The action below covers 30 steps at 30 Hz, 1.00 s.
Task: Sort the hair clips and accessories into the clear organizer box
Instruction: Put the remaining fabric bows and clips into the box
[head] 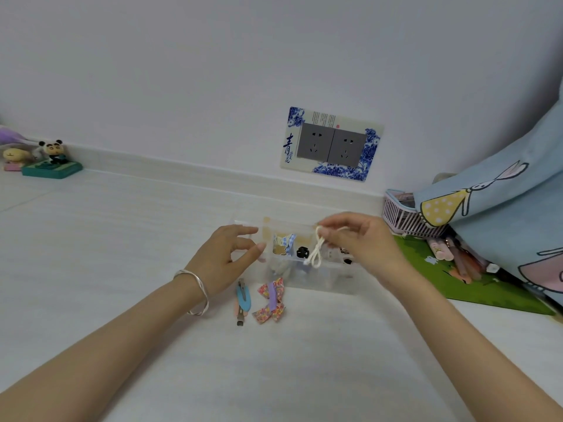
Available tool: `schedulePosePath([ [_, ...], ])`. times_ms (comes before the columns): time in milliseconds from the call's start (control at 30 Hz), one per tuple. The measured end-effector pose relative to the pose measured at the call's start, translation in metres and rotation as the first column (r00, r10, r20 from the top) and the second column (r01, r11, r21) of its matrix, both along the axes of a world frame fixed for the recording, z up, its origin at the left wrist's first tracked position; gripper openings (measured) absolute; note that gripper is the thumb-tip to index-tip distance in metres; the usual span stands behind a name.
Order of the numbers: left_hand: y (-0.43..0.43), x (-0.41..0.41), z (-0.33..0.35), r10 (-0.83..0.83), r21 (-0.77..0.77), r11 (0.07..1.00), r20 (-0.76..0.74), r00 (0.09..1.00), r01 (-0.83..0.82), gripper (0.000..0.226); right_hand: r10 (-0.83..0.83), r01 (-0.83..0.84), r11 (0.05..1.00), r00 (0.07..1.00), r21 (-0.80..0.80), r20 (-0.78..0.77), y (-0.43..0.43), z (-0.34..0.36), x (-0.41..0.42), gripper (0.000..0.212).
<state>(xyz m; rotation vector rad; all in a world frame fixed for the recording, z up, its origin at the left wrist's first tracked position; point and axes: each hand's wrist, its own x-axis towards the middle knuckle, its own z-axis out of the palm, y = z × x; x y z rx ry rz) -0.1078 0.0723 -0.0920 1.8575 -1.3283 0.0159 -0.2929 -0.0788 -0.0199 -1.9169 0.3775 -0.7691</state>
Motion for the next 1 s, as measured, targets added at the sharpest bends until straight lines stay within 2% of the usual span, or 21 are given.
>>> schedulePosePath([
  [100,0.0,-0.001,0.001,0.002,0.004,1.0,-0.002,1.0,-0.002,0.056,-0.075,0.072,0.993,0.996,-0.092,-0.038,-0.026,0.002,0.017,0.009],
  [333,0.0,0.0,0.001,0.003,-0.007,1.0,-0.002,1.0,-0.003,0.055,-0.037,-0.082,0.946,0.935,-0.314,-0.354,-0.042,-0.011,0.043,0.007],
  [433,0.0,0.0,0.001,0.001,-0.005,1.0,0.002,1.0,-0.001,0.052,-0.112,-0.051,0.895,0.936,-0.443,-0.333,-0.042,-0.012,0.043,0.009],
  [567,0.0,0.0,0.0,0.002,-0.008,1.0,0.011,1.0,-0.002,0.051,-0.056,-0.09,0.869,0.959,-0.486,-0.276,-0.033,-0.012,0.041,0.021],
  [633,0.0,-0.001,0.0,0.004,-0.014,1.0,0.012,1.0,-0.004,0.052,-0.041,-0.147,0.789,0.956,-0.596,-0.289,-0.03,-0.015,0.043,0.033],
  [700,0.0,-0.001,0.001,0.002,-0.024,1.0,0.009,1.0,-0.002,0.051,-0.076,-0.209,0.703,0.928,-0.68,-0.364,-0.026,-0.016,0.048,0.044],
  [767,0.0,-0.002,0.001,-0.001,-0.032,0.999,0.001,1.0,0.001,0.049,-0.13,-0.266,0.652,0.883,-0.71,-0.451,-0.022,-0.014,0.052,0.049],
  [867,0.001,-0.002,0.001,-0.006,-0.035,0.999,-0.002,1.0,0.005,0.049,-0.169,-0.325,0.558,0.856,-0.764,-0.488,-0.014,-0.013,0.059,0.055],
  [933,0.002,-0.003,0.003,-0.01,-0.03,0.999,-0.002,1.0,0.009,0.049,-0.152,-0.306,0.584,0.868,-0.752,-0.472,-0.011,-0.013,0.059,0.054],
  [1000,0.006,-0.003,0.005,-0.018,-0.022,1.0,-0.003,1.0,0.018,0.05,-0.123,-0.229,0.656,0.907,-0.719,-0.402,-0.009,-0.013,0.054,0.048],
])
